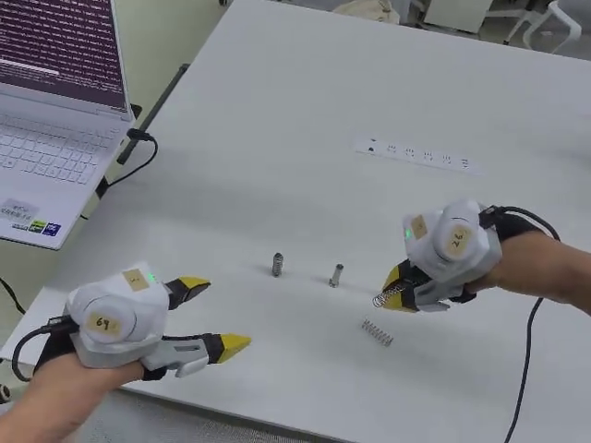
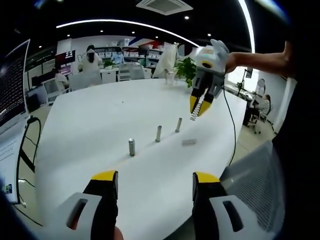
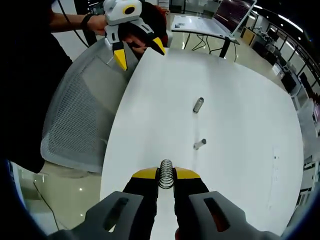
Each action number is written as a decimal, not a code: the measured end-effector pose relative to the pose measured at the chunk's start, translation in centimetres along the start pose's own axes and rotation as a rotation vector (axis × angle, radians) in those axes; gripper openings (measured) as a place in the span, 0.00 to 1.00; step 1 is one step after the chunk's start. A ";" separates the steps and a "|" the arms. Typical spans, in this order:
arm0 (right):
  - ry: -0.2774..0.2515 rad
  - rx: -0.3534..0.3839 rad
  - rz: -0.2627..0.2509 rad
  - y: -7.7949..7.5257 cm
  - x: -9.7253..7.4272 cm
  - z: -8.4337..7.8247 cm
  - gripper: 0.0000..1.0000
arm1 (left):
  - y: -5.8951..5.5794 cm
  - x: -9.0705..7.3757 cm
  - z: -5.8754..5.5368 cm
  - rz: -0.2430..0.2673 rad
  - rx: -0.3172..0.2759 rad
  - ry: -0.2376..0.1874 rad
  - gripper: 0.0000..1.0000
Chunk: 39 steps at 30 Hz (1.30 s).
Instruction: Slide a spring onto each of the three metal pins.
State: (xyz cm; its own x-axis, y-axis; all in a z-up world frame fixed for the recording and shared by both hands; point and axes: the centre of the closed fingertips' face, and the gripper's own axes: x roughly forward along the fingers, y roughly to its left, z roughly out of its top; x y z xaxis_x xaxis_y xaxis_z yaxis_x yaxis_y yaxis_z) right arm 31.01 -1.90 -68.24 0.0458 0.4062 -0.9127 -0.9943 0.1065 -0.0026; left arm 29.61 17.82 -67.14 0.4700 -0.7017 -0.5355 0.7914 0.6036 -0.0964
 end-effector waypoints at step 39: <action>0.114 -0.077 0.014 -6.7 3.1 0.8 0.09 | 2.1 -1.5 -0.9 0.054 -0.065 -0.006 0.67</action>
State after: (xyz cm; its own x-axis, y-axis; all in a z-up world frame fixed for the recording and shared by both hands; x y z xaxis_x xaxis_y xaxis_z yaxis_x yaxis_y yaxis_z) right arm 37.87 -0.58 -70.71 0.0253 0.3005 -0.9535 -0.9994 0.0301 -0.0170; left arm 30.24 20.48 -67.32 0.5138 -0.6693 -0.5367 0.7379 0.6639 -0.1215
